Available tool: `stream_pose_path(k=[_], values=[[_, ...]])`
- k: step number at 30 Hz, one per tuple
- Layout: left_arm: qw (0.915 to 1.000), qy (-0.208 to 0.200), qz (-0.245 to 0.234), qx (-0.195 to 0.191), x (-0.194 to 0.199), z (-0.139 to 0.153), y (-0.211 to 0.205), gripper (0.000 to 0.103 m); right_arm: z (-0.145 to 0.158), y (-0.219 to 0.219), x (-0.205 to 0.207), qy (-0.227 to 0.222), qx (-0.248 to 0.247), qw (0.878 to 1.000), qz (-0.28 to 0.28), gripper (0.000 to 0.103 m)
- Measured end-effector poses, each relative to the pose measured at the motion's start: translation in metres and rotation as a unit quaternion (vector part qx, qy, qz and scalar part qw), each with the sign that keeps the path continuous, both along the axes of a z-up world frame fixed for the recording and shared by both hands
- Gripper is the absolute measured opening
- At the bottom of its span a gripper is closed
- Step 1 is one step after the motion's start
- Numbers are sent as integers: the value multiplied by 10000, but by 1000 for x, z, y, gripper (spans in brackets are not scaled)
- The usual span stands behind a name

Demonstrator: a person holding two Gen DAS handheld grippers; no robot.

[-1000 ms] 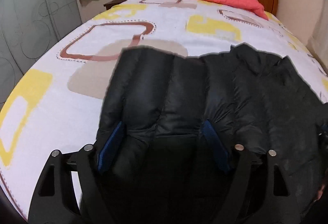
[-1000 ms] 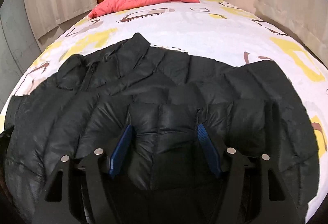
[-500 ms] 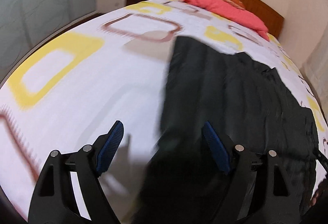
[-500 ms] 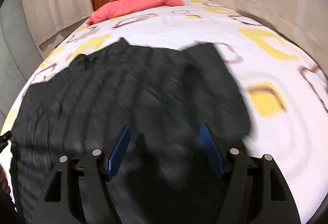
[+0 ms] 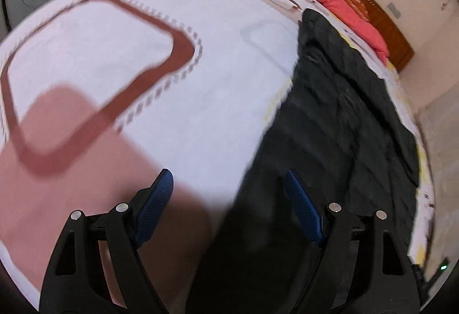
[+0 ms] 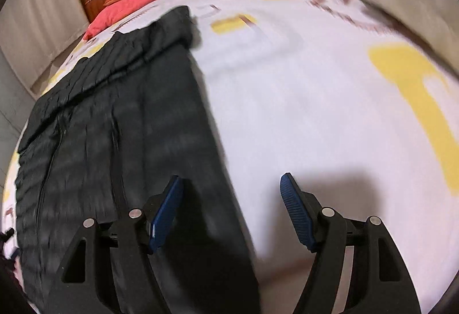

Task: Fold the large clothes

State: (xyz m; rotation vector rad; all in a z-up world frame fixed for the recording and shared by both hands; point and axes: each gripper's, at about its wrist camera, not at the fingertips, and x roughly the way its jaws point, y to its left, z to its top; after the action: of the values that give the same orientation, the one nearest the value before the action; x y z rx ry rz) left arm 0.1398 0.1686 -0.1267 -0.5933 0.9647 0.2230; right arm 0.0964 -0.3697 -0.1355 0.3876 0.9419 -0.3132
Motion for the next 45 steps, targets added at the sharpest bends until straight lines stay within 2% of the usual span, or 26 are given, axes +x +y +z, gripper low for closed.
stream_pose_path(k=[5, 9, 11, 14, 17, 19, 20, 22, 24, 26, 27, 30, 34, 45], values=[[9992, -137, -219, -312, -36, -1, -13, 80, -6, 5, -48, -234, 438, 9988, 22, 70], [9943, -318, -310, -971, -61, -6, -19, 79, -3, 19, -77, -527, 820, 9950, 207, 70], [9910, -388, -393, -1220, -70, -9, -24, 79, -6, 23, -85, -614, 1316, 9887, 365, 70], [9911, -459, -533, -1133, -75, -9, -33, 75, -10, 27, -98, -734, 1790, 9801, 455, 70], [9878, -563, -385, -1402, -78, -11, -28, 73, -10, 28, -103, -820, 1998, 9753, 456, 69], [9856, -595, -333, -1545, -78, -13, -27, 73, -14, 21, -103, -931, 2382, 9660, 375, 69], [9859, -602, -357, -1519, -78, -12, -28, 70, -15, 18, -103, -955, 2515, 9626, 322, 67], [9866, -643, -436, -1433, -77, -10, -33, 61, -19, 16, -101, -982, 2804, 9545, 268, 55], [9872, -662, -489, -1366, -77, -10, -36, 44, -22, 21, -101, -894, 2749, 9568, 300, 47], [9875, -664, -513, -1333, -75, -9, -36, 36, -20, 26, -100, -825, 2493, 9642, 369, 38], [9877, -652, -512, -1329, -75, -10, -35, 31, -18, 27, -100, -826, 2426, 9658, 402, 26], [9877, -632, -484, -1344, -77, -10, -29, 18, -14, 25, -98, -947, 2558, 9611, 430, 19], [9833, -897, -462, -1512, -80, 2, -20, 14, 3, 29, -98, -1226, 2496, 9592, 505, 15], [9695, -1890, -661, -1416, -97, 74, -18, 10, 78, 38, -111, -2242, 2309, 9436, 777, 13]])
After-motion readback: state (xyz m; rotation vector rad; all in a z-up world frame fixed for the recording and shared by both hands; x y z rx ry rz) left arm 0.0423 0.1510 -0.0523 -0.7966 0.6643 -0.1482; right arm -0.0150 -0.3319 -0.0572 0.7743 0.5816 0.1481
